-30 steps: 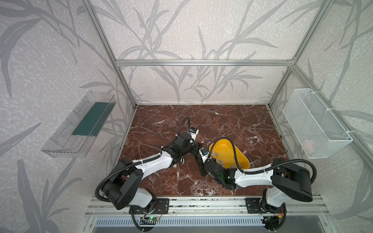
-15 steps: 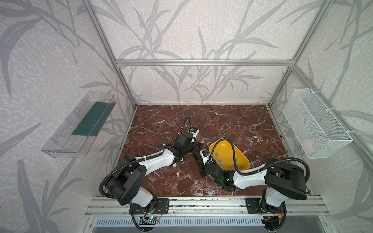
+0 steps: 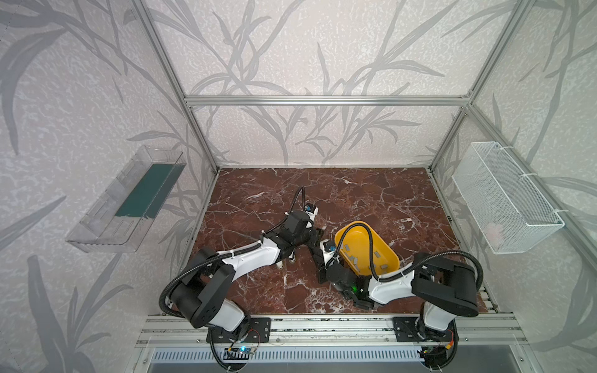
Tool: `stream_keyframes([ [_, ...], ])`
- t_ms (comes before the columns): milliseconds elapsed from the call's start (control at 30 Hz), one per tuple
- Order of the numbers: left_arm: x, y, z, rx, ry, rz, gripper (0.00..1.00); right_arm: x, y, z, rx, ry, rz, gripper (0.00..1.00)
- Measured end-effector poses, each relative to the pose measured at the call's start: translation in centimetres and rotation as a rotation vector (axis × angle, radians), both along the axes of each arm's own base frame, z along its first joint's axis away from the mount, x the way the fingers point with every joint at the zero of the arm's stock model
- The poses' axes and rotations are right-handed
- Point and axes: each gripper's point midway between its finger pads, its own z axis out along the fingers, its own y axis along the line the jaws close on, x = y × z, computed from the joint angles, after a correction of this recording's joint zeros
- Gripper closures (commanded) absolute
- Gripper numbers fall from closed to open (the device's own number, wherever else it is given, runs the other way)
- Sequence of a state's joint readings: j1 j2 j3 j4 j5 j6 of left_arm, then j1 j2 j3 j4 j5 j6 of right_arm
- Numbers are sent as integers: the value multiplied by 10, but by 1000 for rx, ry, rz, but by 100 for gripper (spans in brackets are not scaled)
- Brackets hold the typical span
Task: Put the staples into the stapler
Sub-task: 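Press the black stapler's top arm closed with both grippers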
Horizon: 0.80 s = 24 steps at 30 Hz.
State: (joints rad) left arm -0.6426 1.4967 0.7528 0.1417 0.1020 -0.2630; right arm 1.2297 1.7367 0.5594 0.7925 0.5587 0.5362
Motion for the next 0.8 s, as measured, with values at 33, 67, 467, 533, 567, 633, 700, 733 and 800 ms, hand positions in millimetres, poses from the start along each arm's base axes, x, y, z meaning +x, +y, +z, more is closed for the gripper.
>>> stream_keyframes([
  [33,0,0,0,0,0,0,37,0,0,-1,1,0,-1,79],
  [67,0,0,0,0,0,0,37,0,1,-1,3,0,-1,79],
  [467,0,0,0,0,0,0,37,-11,10,-19,14,36,31,79],
  [533,0,0,0,0,0,0,37,-20,-2,-51,-84,78,41,79],
  [567,0,0,0,0,0,0,37,-21,-6,-57,-92,76,33,79],
  [633,0,0,0,0,0,0,37,-20,-6,-54,-80,71,29,79],
  [700,0,0,0,0,0,0,37,-20,-6,-53,-80,70,29,78],
  [733,0,0,0,0,0,1,37,-20,-6,-53,-82,70,29,77],
  [800,0,1,0,1,0,3,37,-21,-7,-51,-95,73,34,74],
])
